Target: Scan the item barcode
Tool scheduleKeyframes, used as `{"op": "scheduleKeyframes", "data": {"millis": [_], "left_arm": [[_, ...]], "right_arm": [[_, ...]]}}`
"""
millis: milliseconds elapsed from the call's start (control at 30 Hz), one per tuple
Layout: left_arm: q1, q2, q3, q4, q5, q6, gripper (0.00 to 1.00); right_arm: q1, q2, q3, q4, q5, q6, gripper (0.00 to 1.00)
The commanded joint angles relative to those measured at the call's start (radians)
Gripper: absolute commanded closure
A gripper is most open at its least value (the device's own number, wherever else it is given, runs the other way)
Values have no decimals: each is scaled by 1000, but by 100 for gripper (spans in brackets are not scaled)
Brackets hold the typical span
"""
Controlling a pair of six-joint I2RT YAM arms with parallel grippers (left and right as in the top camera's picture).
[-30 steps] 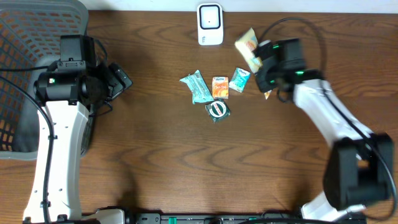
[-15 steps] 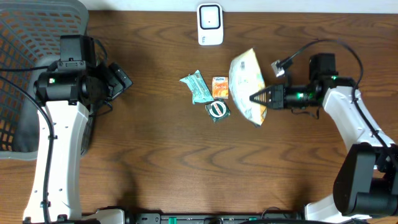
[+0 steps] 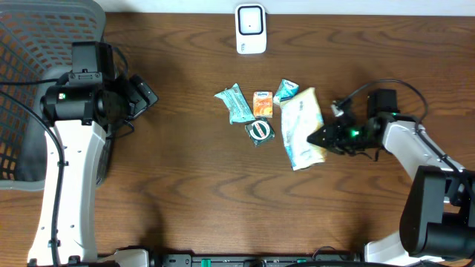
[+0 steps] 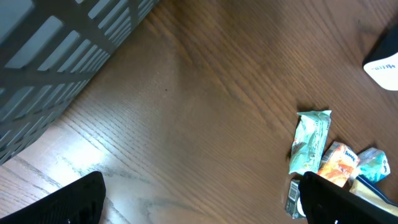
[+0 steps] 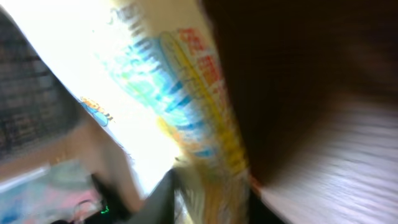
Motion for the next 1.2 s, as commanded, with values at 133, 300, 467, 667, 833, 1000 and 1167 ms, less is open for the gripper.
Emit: {"op": "scheduleKeyframes", "data": {"millis": [133, 300, 467, 667, 833, 1000, 1167], "left_arm": [[5, 1, -1, 0, -13, -1, 2], [5, 1, -1, 0, -13, -1, 2], [5, 1, -1, 0, -13, -1, 2], [5, 1, -1, 0, -13, -1, 2], [5, 1, -1, 0, -13, -1, 2], [5, 1, -1, 0, -13, -1, 2], [5, 1, -1, 0, -13, -1, 2]], "right_arm": [[-42, 0, 160, -72, 159, 35, 51], [-42, 0, 260, -153, 223, -22, 32], [-42, 1, 276, -154, 365, -24, 17], [-34, 1, 232, -199, 364, -22, 1], [-9, 1, 136, -206, 346, 69, 1], [13, 1, 34, -262, 197, 138, 1], [13, 1, 21, -341, 168, 137, 13]]}}
